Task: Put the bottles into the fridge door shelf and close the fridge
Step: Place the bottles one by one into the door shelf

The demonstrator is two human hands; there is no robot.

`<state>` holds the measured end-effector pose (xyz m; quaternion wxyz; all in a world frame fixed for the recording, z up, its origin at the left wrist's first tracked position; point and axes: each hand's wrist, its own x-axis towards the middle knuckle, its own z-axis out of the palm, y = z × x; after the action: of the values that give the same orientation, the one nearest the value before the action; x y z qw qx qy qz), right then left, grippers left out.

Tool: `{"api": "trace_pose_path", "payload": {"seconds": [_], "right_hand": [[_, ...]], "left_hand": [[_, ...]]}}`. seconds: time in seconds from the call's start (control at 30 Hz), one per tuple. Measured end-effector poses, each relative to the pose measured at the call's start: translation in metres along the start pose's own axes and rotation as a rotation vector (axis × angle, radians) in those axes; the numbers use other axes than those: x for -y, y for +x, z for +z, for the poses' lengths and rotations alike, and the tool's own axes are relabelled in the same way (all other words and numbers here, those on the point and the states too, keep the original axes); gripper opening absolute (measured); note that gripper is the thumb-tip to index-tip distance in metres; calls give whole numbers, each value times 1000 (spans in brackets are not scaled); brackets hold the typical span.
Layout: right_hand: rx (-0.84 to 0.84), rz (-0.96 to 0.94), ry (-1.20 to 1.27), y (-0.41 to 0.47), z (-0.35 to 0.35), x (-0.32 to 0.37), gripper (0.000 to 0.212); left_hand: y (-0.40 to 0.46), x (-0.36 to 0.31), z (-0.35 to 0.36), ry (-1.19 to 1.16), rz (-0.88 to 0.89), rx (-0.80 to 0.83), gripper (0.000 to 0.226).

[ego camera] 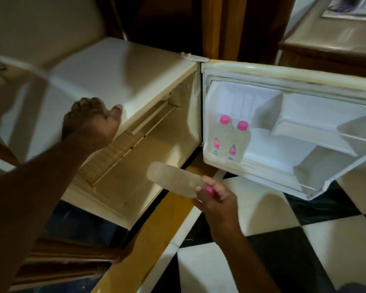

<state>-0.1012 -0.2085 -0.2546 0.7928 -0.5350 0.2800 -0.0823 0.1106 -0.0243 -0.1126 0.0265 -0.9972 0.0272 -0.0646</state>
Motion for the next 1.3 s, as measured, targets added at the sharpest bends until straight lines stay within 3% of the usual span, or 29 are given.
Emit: {"api": "trace_pose_path", "payload": {"seconds": [0.23, 0.33, 0.53, 0.67, 0.93, 1.07, 1.17, 1.23, 1.3], "right_hand": [[-619, -442, -1001, -15, -74, 87, 17], [-755, -486, -1091, 10, -80, 100, 24], [-631, -336, -1217, 97, -89, 84, 24], [-589, -299, -1318, 137, -84, 67, 44], [-601, -218, -1093, 164, -90, 65, 66], [-597, -205, -1103, 139, -98, 54, 61], [-498, -396, -1336, 100, -99, 52, 37], [-385, -693, -1416, 76, -98, 76, 30], [-386, -1027, -1398, 66, -91, 122, 33]], "left_hand": [[-1, 3, 1, -9, 46, -40, 89], [-3, 3, 0, 1, 49, -45, 89], [-3, 3, -1, -17, 53, -48, 85], [-3, 1, -1, -8, 34, -20, 83], [1, 4, 1, -8, 36, -23, 83], [1, 5, 2, -10, 39, -21, 83], [1, 4, 2, -11, 38, -15, 84], [1, 4, 2, -11, 34, -13, 85], [-1, 4, 1, -23, 34, -18, 85]]}}
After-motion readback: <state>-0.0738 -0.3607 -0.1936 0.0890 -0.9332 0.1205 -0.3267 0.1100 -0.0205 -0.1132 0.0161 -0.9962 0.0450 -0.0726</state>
